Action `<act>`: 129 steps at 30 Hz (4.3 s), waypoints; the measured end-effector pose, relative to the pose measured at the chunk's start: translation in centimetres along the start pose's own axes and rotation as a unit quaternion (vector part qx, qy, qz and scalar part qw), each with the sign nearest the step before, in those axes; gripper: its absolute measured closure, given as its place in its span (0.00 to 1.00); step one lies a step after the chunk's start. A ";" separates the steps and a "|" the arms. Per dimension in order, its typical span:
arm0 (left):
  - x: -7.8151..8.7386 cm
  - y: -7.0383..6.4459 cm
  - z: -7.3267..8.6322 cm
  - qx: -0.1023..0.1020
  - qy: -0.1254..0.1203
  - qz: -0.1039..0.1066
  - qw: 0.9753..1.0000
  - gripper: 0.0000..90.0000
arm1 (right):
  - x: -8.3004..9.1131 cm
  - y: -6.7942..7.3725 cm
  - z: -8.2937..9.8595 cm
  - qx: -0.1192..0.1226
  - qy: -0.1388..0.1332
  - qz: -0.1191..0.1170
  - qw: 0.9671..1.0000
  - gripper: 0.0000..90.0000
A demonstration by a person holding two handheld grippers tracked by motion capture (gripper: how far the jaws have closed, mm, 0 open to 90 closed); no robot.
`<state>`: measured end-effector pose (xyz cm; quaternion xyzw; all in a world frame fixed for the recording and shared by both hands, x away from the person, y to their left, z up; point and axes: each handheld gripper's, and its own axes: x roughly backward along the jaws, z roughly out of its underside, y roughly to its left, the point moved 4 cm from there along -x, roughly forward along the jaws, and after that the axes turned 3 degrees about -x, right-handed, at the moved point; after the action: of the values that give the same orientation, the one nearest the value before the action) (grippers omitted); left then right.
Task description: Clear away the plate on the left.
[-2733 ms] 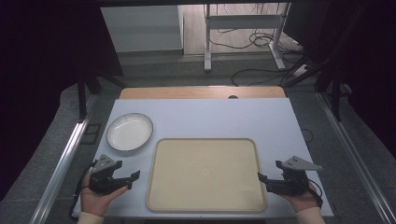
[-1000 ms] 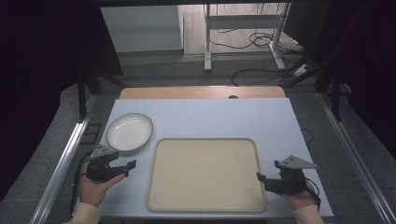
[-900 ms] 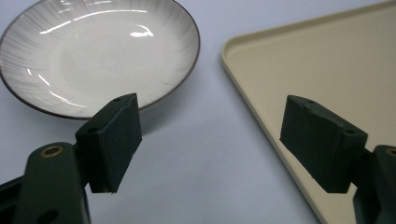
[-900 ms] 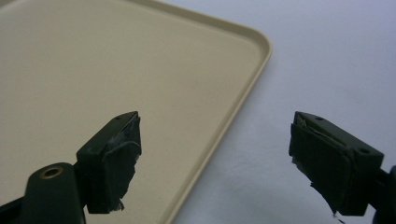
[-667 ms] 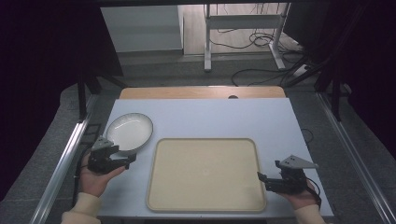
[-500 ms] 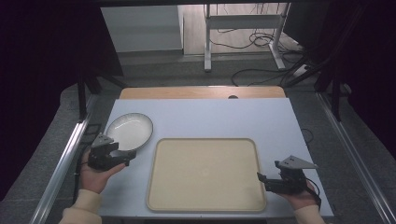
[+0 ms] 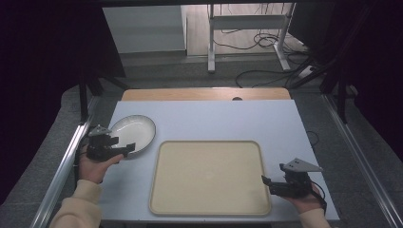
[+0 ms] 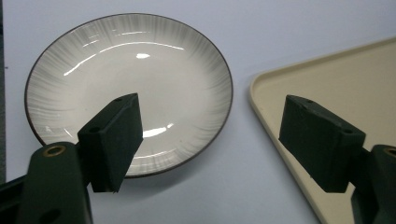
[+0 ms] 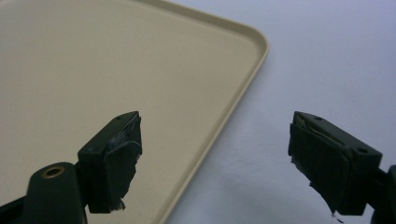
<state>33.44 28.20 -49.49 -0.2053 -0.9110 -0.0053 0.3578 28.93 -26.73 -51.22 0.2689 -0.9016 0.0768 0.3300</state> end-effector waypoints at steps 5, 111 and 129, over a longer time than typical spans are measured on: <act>-0.6 0.9 -0.4 0.010 0.001 -0.001 1.000 0.23 | 0.0 0.0 0.0 0.002 0.002 -0.001 1.000 0.20; -6.6 12.7 0.9 0.198 0.080 0.013 0.977 0.56 | -0.6 -0.8 0.9 -0.007 0.031 0.018 0.999 0.19; -7.4 13.3 1.2 0.215 0.087 0.032 0.972 0.79 | -0.7 -0.9 1.0 -0.005 0.038 0.019 0.999 0.19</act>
<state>42.58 37.83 -57.07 -0.1515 -0.8490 0.1844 0.4714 29.27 -27.49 -52.46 0.2469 -0.8936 0.0889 0.3641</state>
